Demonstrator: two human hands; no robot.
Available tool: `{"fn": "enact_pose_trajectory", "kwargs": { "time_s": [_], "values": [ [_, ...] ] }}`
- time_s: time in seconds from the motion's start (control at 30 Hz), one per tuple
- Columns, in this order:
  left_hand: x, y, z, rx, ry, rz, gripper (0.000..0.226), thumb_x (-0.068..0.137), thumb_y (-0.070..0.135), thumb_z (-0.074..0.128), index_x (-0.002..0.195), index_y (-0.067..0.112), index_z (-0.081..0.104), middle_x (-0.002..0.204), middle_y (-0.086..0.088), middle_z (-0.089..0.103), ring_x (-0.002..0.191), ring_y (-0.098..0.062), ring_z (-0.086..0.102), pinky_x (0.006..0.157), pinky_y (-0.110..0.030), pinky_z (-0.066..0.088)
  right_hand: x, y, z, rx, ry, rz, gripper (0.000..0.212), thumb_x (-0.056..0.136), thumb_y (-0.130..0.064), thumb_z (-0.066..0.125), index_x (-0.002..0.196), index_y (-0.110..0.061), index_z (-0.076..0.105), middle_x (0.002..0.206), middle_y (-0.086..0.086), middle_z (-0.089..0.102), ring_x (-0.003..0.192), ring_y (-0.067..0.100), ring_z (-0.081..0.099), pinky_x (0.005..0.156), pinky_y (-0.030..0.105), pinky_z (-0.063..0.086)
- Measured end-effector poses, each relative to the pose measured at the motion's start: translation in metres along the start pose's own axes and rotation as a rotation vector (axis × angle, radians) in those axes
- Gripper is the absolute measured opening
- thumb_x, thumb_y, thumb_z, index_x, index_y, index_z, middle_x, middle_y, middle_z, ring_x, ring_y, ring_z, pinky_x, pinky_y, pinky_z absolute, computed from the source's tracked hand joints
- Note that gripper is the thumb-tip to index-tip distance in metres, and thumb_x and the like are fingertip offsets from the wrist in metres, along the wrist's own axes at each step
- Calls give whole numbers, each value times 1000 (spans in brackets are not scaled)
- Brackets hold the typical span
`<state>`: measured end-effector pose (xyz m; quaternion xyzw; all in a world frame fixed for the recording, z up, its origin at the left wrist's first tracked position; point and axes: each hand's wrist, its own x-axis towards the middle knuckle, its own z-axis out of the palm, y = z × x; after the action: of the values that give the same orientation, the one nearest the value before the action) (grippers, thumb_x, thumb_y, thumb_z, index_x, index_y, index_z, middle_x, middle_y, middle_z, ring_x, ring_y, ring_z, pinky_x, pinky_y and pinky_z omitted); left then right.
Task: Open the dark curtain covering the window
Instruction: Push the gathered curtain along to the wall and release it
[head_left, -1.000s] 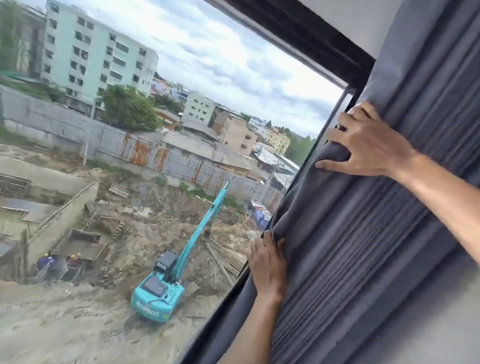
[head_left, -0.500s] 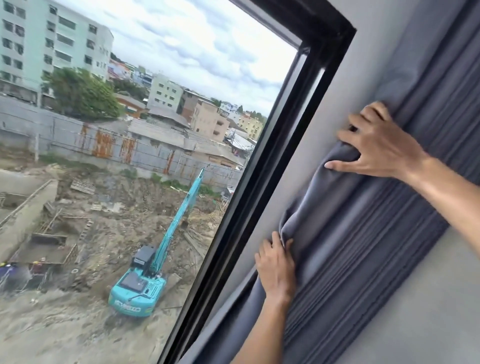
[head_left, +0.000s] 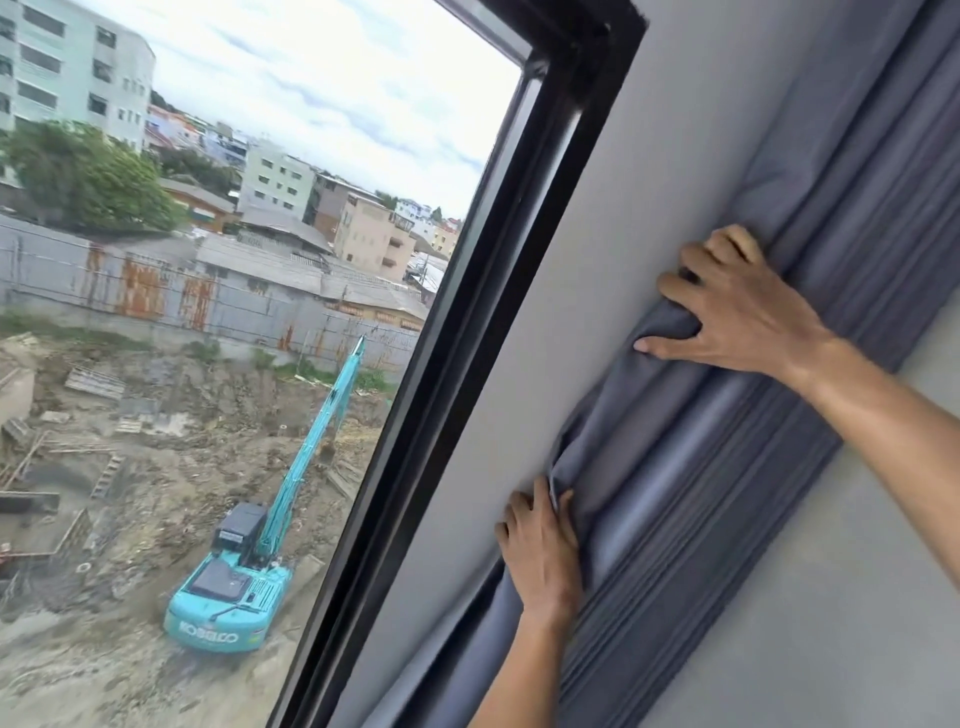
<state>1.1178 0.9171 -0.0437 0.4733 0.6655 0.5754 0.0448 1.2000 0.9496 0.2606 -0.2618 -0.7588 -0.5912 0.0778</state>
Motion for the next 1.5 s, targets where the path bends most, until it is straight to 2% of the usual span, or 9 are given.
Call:
{"fn": "enact_pose_trajectory", "kwargs": {
  "time_s": [0.17, 0.3, 0.47, 0.6, 0.77, 0.93, 1.1, 1.27, 1.5],
  "values": [
    [6, -8, -7, 45, -49, 61, 45, 98, 47, 23, 104, 15, 54, 86, -10, 63, 74, -31, 59, 65, -44, 49, 4, -8, -9, -12, -29, 36, 76, 85, -79, 42, 102, -8, 63, 99, 16, 52, 104, 37, 49, 114, 49, 28],
    [6, -15, -31, 109, -138, 184, 55, 99, 50, 10, 94, 15, 52, 79, -7, 61, 64, -30, 58, 56, -42, 47, 2, -25, -25, 38, 7, 138, 73, 85, -75, 47, 102, -7, 64, 102, 17, 54, 105, 37, 49, 119, 47, 24],
    [11, -25, -68, 150, -178, 328, 36, 95, 46, 33, 93, 14, 49, 81, -7, 62, 65, -30, 60, 57, -40, 47, 3, -56, -49, 97, -81, 279, 74, 84, -70, 43, 109, -3, 63, 112, 19, 57, 120, 39, 49, 126, 47, 17],
    [18, -34, -118, 99, -278, 436, 66, 90, 63, 12, 103, 9, 47, 98, -15, 59, 84, -38, 57, 72, -46, 43, 7, -82, -74, 228, -227, 374, 80, 81, -68, 40, 127, -5, 59, 143, 24, 49, 151, 36, 26, 129, 47, 5],
    [27, -60, -203, 150, -274, 548, 56, 97, 51, 21, 125, 8, 43, 110, -18, 56, 94, -37, 57, 78, -48, 48, 16, -135, -118, 396, -292, 467, 84, 88, -68, 38, 151, -11, 42, 163, 21, 29, 158, 32, 6, 129, 47, -2],
    [43, -92, -281, 277, -345, 532, 56, 99, 49, 21, 140, 11, 30, 125, -22, 52, 99, -37, 60, 85, -52, 51, 22, -182, -164, 499, -337, 574, 82, 93, -63, 43, 158, -15, 29, 169, 19, 12, 159, 32, -2, 129, 44, -3],
    [60, -112, -361, 520, -485, 446, 61, 99, 51, 16, 150, 17, 13, 153, -24, 25, 136, -39, 33, 111, -53, 28, 31, -231, -209, 628, -422, 675, 83, 94, -63, 42, 161, -18, 22, 170, 18, 3, 158, 31, -9, 128, 42, -5],
    [78, -112, -425, 611, -488, 469, 65, 98, 54, 15, 151, 17, 8, 156, -22, 17, 140, -38, 27, 114, -52, 18, 32, -276, -239, 665, -448, 747, 84, 94, -67, 39, 161, -19, 21, 169, 21, 7, 159, 32, -5, 128, 44, -2],
    [75, -129, -482, 649, -571, 527, 69, 95, 60, 15, 151, 21, 2, 158, -15, 12, 144, -32, 16, 117, -53, 12, 20, -330, -282, 719, -609, 873, 91, 91, -72, 37, 162, -19, 16, 170, 18, 9, 159, 32, 1, 129, 45, 3]
  ]
}}
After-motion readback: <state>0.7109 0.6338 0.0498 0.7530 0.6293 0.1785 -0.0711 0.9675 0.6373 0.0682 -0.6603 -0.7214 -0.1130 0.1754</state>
